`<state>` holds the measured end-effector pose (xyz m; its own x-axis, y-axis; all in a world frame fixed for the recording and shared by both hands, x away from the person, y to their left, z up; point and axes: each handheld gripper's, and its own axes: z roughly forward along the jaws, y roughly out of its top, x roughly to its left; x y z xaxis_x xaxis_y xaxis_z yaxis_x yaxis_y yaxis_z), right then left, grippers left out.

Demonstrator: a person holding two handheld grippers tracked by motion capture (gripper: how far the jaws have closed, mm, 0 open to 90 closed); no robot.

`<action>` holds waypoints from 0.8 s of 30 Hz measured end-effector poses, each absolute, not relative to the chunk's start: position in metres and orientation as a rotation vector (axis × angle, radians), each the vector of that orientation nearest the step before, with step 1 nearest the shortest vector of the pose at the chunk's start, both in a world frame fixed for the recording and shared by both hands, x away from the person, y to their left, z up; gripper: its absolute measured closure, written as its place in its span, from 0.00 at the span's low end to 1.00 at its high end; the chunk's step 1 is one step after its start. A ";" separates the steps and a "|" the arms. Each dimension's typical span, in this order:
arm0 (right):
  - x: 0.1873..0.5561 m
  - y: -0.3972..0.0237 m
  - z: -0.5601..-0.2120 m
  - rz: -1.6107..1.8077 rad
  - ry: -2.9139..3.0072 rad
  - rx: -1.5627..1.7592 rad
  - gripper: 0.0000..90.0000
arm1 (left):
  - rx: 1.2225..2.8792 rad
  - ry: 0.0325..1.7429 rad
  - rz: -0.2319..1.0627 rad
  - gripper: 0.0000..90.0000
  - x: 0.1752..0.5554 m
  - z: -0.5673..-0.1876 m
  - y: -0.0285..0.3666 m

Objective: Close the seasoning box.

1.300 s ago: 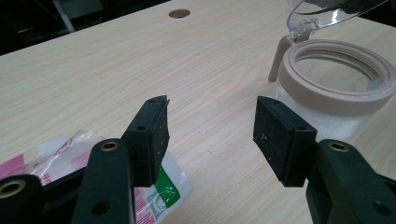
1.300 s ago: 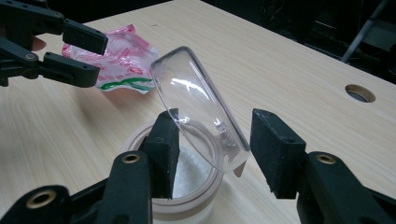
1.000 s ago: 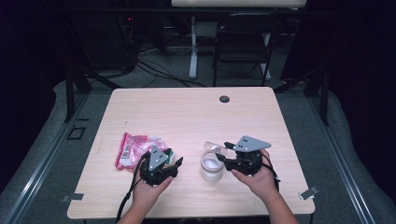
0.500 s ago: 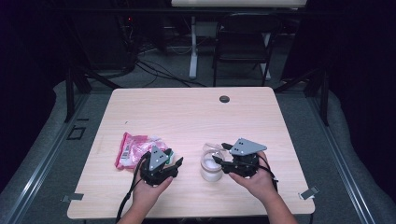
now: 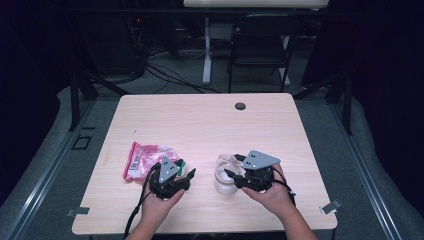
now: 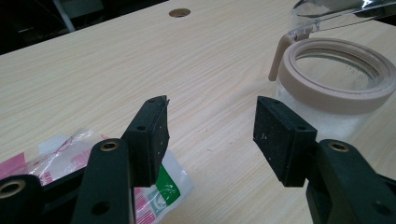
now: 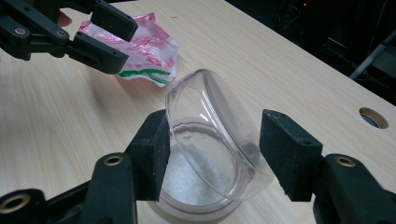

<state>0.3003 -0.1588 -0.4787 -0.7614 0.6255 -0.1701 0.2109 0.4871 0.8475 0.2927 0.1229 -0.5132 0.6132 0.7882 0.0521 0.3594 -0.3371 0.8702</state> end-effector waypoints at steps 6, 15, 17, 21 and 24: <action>0.299 -0.154 -0.480 1.242 2.309 0.663 0.43 | 1.934 0.915 0.602 0.49 0.293 -0.512 0.125; 0.299 -0.150 -0.483 1.247 2.341 0.656 0.41 | 1.929 0.926 0.602 0.47 0.294 -0.512 0.126; 0.299 -0.151 -0.482 1.252 2.339 0.659 0.41 | 1.927 0.931 0.604 0.47 0.294 -0.512 0.126; 0.300 -0.152 -0.482 1.260 2.333 0.672 0.42 | 1.928 0.933 0.596 0.47 0.294 -0.512 0.126; 0.300 -0.154 -0.481 1.261 2.327 0.685 0.42 | 1.922 0.935 0.596 0.47 0.294 -0.511 0.127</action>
<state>0.3000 -0.1543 -0.4807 -0.7978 0.5917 -0.1156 0.2262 0.4715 0.8524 0.2939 0.1266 -0.5112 0.5995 0.7995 0.0374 0.3712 -0.3191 0.8720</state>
